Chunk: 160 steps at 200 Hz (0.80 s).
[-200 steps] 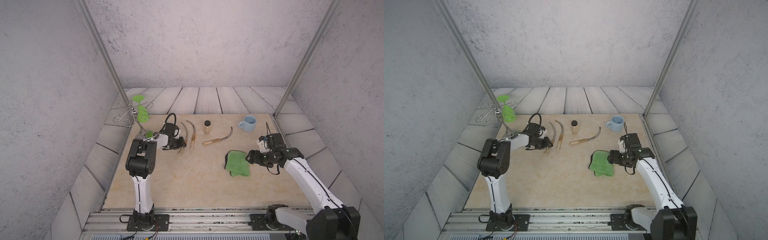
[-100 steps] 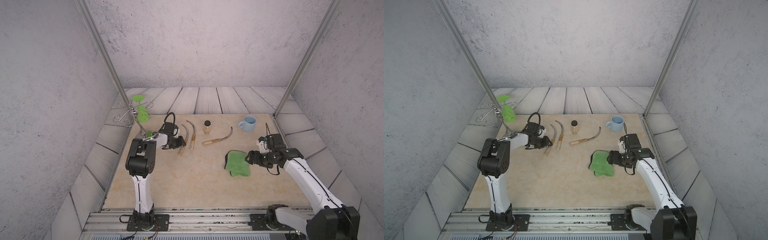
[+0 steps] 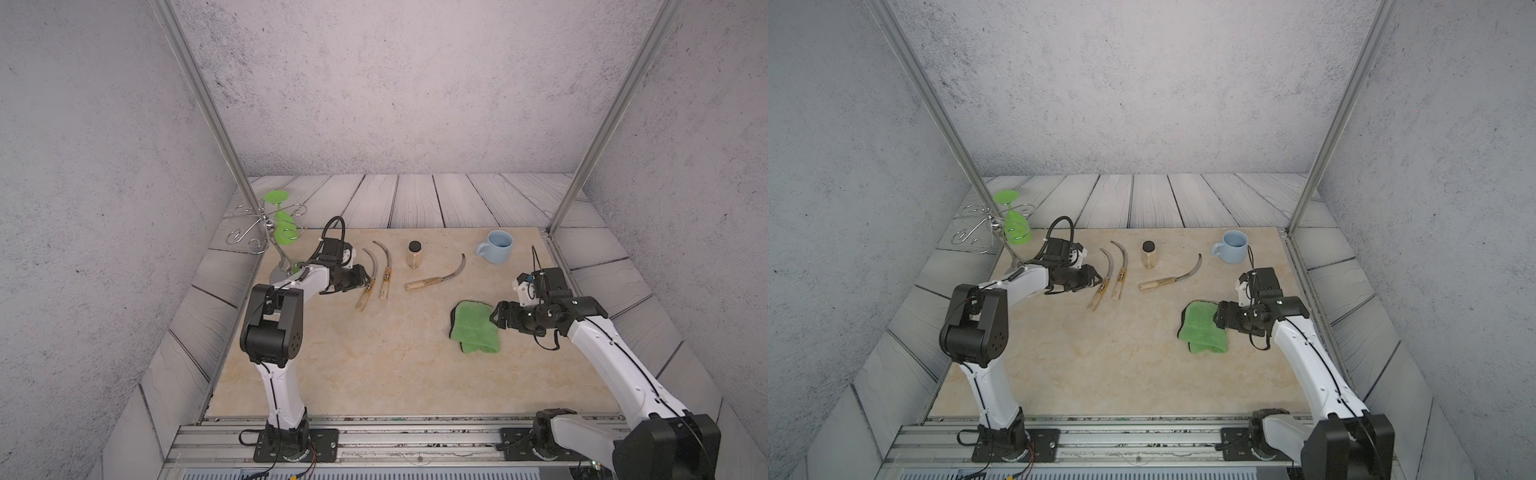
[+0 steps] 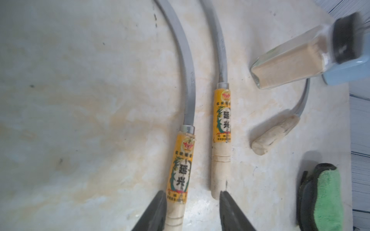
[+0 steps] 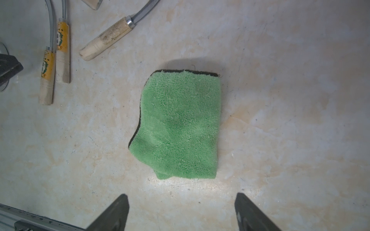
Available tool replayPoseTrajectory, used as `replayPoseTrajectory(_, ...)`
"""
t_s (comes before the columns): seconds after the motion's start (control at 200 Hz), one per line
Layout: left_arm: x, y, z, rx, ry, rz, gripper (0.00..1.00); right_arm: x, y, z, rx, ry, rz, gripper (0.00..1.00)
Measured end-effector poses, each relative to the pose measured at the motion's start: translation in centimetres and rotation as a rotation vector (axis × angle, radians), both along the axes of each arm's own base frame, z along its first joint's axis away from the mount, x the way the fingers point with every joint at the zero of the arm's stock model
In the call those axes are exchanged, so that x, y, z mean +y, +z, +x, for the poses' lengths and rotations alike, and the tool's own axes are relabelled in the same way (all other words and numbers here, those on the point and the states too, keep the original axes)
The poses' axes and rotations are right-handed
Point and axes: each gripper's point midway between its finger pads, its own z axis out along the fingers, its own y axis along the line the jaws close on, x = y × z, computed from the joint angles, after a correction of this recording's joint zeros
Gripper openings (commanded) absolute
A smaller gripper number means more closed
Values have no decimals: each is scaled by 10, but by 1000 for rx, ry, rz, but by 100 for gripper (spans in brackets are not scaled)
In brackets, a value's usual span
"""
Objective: Wipe small sickles with rags
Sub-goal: Place the small sickle at the center of the board.
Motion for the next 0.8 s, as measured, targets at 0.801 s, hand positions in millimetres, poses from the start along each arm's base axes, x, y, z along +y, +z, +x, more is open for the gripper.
replayPoseTrajectory(0.801, 68, 123, -74, -378, 178, 197, 60, -24, 35, 9, -290, -66, -102, 99)
